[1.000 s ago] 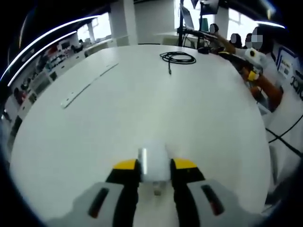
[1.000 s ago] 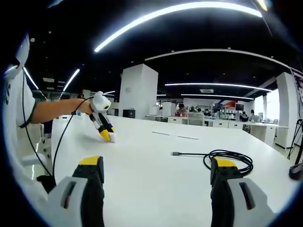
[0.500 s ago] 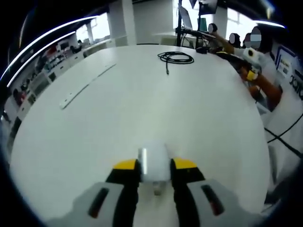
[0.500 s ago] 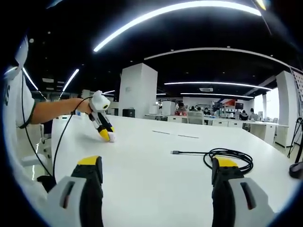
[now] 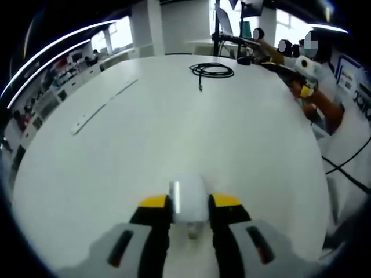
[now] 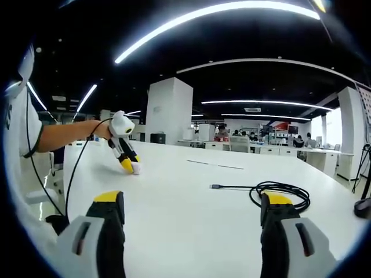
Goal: Plug the desk Type‑C cable into the charger adapter.
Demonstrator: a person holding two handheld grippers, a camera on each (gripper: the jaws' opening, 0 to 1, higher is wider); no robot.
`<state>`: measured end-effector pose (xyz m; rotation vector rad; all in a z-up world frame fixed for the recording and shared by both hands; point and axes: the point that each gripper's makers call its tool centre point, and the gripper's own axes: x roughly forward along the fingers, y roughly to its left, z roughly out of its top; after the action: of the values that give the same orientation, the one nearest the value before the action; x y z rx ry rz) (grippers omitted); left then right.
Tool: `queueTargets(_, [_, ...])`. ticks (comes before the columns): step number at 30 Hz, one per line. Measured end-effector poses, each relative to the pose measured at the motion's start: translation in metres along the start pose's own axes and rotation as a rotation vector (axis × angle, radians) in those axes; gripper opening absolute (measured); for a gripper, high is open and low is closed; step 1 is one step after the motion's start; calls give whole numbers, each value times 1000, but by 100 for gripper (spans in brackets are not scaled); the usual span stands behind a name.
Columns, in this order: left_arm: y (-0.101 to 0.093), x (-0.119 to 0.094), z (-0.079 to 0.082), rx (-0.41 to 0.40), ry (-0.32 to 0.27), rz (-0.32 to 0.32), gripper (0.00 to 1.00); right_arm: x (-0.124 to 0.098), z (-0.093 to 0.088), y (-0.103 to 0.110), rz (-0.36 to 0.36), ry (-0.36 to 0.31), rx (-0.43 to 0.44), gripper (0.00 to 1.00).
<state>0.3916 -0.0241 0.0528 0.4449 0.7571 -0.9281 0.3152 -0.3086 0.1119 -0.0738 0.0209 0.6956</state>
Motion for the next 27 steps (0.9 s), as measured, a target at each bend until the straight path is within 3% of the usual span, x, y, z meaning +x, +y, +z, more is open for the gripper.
queueTargets(27, [-3,-1,-1,9,15,-11,26,1,-5,2,11,14,17,100])
